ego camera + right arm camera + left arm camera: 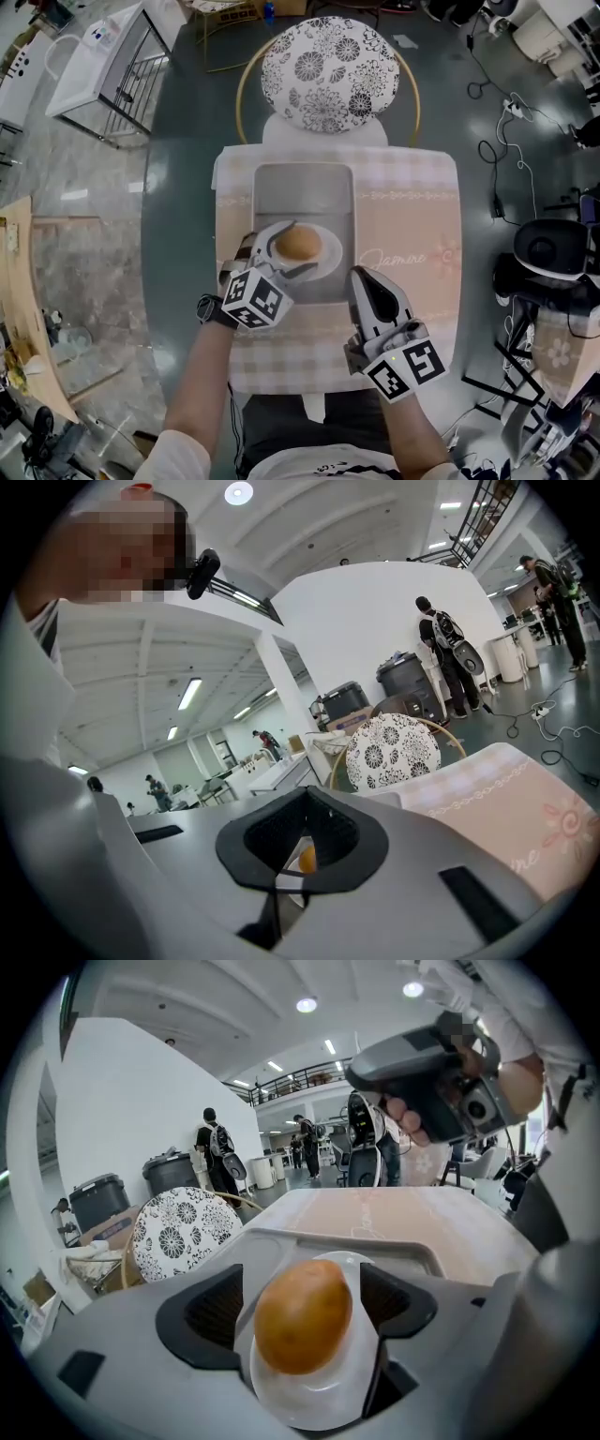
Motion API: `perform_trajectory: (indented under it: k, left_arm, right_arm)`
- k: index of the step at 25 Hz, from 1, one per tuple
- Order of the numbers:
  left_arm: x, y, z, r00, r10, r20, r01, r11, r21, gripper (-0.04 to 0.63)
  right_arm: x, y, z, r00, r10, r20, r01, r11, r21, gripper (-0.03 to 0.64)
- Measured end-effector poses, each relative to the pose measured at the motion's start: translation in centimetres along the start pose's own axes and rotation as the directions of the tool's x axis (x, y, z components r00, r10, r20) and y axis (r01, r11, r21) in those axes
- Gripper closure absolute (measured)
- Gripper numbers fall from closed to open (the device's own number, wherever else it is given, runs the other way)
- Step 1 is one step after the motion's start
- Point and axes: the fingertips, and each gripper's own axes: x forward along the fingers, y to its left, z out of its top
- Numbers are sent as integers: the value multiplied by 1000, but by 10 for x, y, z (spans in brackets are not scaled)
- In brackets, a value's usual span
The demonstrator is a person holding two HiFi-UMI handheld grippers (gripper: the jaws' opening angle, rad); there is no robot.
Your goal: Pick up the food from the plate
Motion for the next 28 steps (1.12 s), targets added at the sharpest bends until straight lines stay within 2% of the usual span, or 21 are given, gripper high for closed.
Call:
perform_trajectory:
  k: [9,12,16,21,28]
  left_arm:
    - [20,1,-13,999,-17,-35,17,1000,7,225]
    - [22,3,-14,999,21,-43,-20,1000,24,229]
    - [18,8,-12,998,60,-36,-60,998,3,230]
    - [4,13,8,996,84,3,-84,996,-43,232]
    - [-26,9,48,993,110,35,-108,992,-59,232]
  right_arm:
    - [4,-10,-5,1000,-2,-18,2,1000,3,601]
    - [4,-12,-5,1000,-4,-20,4,1000,5,601]
    - [4,-12,-5,1000,-1,-21,1,1000,9,601]
    - [4,-8,2,1000,5,-17,-5,1000,12,601]
    - [-7,7,29,1000,18,4,-18,1000,-3,601]
